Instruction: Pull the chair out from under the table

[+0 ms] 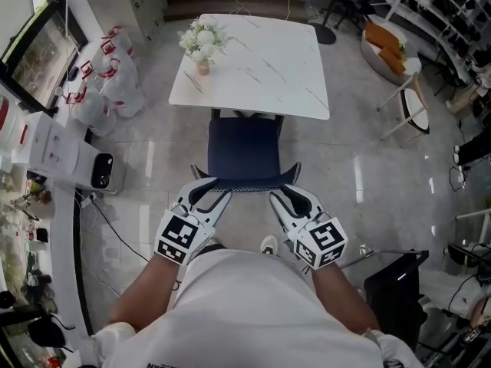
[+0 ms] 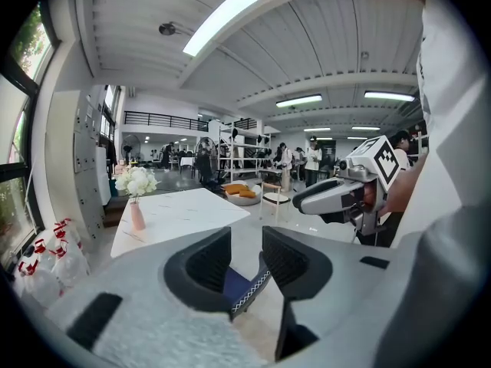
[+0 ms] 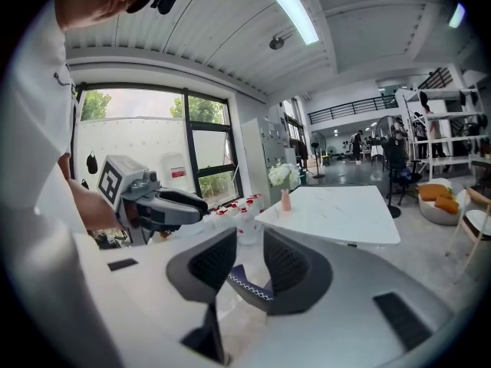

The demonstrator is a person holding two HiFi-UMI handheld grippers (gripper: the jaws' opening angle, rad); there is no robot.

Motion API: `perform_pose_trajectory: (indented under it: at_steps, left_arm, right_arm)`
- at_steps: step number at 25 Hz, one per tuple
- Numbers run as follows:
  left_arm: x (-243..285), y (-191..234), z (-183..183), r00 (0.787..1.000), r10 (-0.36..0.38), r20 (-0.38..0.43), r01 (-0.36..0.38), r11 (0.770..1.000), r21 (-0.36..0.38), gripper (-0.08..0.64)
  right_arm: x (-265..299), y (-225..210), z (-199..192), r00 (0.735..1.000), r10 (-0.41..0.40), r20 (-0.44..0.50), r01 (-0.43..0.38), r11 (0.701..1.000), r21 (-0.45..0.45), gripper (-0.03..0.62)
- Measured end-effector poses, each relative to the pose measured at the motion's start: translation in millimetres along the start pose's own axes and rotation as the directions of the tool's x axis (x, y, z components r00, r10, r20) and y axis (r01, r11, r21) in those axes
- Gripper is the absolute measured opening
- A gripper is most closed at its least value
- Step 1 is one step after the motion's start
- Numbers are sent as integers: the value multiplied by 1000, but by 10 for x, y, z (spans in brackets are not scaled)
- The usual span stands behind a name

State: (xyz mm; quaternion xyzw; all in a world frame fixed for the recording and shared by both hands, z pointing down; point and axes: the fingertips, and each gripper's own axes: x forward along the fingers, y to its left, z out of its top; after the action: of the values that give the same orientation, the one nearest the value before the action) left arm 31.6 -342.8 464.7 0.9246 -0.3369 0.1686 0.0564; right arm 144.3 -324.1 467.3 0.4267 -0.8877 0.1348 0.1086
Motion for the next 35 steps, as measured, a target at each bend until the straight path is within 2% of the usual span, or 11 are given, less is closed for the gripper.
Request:
perform_pose_trajectory:
  at_steps: [7, 10, 12, 13, 15, 17, 19, 23, 28, 32, 35]
  left_arm:
    - [62, -17, -118, 999, -19, -29, 19, 1000, 10, 135]
    - [120, 9, -274, 996, -25, -88, 31, 997, 75, 138]
    - [170, 33, -470, 986, -44, -162, 66, 990, 127, 138]
    - [197, 32, -588, 975, -63, -211, 96, 984, 149, 138]
    - [265, 9, -833, 941, -102, -323, 172, 965, 197, 138]
    - [355, -12, -1096, 899, -111, -424, 233, 940, 247, 140]
    - [459, -24, -1352, 866, -105, -490, 262, 928, 265, 147]
    - [613, 46, -1723, 828, -84, -554, 259, 934, 245, 152]
    - [737, 188, -2044, 764, -33, -644, 309, 895, 321, 167]
    - [900, 199, -2180, 738, -40, -674, 333, 890, 313, 167]
    - [1016, 193, -2410, 685, -68, -725, 368, 892, 263, 172]
  right_arm:
    - [35, -81, -50, 1000, -4, -13, 4, 1000, -8, 117]
    - [56, -167, -177, 997, -22, -76, 11, 990, -144, 109]
    - [92, -217, -315, 987, -38, -157, -7, 961, -277, 107]
    - [116, -238, -401, 978, -43, -207, -31, 940, -341, 107]
    - [173, -283, -634, 944, -51, -325, -105, 890, -444, 107]
    - [239, -340, -908, 900, -63, -430, -181, 846, -502, 108]
    - [301, -415, -1145, 866, -82, -493, -226, 816, -532, 112]
    - [445, -533, -1381, 831, -104, -547, -268, 787, -556, 130]
    - [645, -566, -1544, 790, -81, -608, -353, 751, -559, 133]
    - [786, -628, -1757, 746, -95, -660, -415, 708, -571, 140]
    - [907, -685, -1942, 706, -104, -700, -450, 698, -557, 158]
